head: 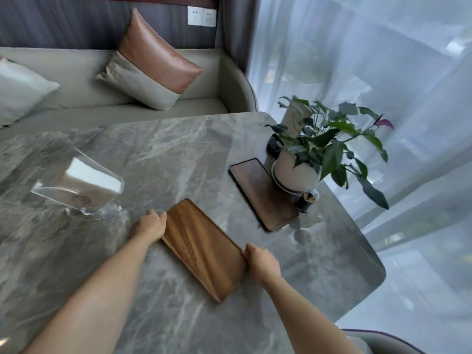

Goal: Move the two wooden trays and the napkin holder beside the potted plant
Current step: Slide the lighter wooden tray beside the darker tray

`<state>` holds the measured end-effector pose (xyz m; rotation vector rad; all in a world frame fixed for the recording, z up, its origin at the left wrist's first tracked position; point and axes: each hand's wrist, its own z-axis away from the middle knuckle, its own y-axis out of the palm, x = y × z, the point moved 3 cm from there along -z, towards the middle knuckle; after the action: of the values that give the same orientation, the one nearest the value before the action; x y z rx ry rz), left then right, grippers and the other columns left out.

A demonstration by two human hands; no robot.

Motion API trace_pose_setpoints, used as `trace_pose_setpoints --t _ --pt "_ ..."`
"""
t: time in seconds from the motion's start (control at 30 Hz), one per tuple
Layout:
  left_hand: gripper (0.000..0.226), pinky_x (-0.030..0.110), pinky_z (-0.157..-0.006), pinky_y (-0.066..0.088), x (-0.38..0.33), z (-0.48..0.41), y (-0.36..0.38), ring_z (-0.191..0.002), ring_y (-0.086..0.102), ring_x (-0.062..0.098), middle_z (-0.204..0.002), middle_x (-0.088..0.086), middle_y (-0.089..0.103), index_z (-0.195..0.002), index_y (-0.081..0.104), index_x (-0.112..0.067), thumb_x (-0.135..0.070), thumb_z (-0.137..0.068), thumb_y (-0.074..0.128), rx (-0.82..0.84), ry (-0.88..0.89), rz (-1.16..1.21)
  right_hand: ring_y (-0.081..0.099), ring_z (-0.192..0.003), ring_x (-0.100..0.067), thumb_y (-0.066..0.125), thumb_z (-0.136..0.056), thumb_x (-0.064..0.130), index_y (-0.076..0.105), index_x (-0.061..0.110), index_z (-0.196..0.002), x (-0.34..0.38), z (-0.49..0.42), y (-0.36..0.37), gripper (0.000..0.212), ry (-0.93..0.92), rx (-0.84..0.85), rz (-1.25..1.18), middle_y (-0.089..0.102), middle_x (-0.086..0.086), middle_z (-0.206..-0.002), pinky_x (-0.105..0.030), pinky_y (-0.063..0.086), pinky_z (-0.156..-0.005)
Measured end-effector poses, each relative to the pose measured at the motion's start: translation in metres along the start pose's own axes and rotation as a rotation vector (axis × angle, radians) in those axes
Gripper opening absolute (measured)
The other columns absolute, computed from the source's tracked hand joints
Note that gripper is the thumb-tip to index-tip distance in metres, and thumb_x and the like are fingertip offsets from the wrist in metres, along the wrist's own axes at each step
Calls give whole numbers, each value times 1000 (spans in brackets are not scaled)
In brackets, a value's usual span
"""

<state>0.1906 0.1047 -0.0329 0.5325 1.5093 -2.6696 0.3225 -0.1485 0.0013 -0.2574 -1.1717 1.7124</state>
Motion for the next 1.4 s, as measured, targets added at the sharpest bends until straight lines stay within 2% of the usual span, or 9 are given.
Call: trace_pose_setpoints --t 0.1,0.27,0.37,0.53,0.67,0.77,1.03,1.17,1.4 --pt "51 46 -104 37 -31 -8 6 -125 45 47 -134 36 46 -127 39 9 -33 -99 32 -12 23 1 59 -96 -32 33 -98 30 21 23 -58 -12 -11 -11 43 -7 -14 -17 62 -17 -95 -31 31 -66" --pt "51 45 -103 38 -79 -20 2 -125 44 46 -133 35 47 -128 38 7 -34 -99 32 -47 80 -3 58 -91 -33 29 -100 32 32 18 -71 -23 -29 -27 33 -19 -23 -41 57 -15 -83 -32 33 -65" --pt "54 45 -103 38 -104 -28 -4 -126 43 44 -135 32 47 -133 36 4 -37 -98 30 -58 117 -25 48 -76 -26 27 -100 31 29 18 -69 -28 -42 -32 34 -23 -45 -46 37 -1 -63 -33 34 -64" --pt "56 45 -103 37 -130 -39 -6 -128 41 42 -139 28 45 -135 34 2 -40 -98 30 -60 159 -75 45 -73 -24 27 -100 29 32 13 -85 -33 -58 -37 23 -19 -80 -79 34 1 -63 -32 34 -64" --pt "56 46 -103 37 -139 -47 -4 -128 41 41 -139 27 44 -136 33 0 -41 -98 28 -51 165 -118 57 -85 -31 27 -101 28 33 13 -87 -30 -64 -40 21 7 -73 -101 59 -17 -87 -33 36 -66" --pt "57 46 -103 36 -144 -53 -2 -129 40 41 -141 26 42 -137 32 0 -42 -98 27 -40 176 -151 59 -96 -35 27 -101 28 34 16 -88 -27 -67 -42 19 32 -53 -108 62 -21 -104 -32 35 -67" --pt "58 46 -106 33 -155 -60 -1 -131 36 40 -143 25 40 -139 31 -1 -42 -99 25 -20 216 -230 60 -97 -34 27 -101 27 38 15 -91 -19 -69 -41 19 64 -70 -81 64 -19 -107 -33 36 -67" --pt "57 46 -108 30 -157 -62 0 -131 37 40 -141 26 42 -137 33 -1 -42 -99 25 -34 232 -274 61 -99 -33 27 -101 26 49 7 -110 -16 -72 -39 30 113 -99 -81 64 -18 -108 -33 38 -68" --pt "57 45 -108 30 -157 -65 0 -132 37 39 -141 26 43 -134 36 1 -43 -99 27 -30 244 -306 59 -103 -32 27 -98 12 49 6 -114 -9 -75 -32 28 211 -93 -64 62 -17 -113 -35 40 -71"
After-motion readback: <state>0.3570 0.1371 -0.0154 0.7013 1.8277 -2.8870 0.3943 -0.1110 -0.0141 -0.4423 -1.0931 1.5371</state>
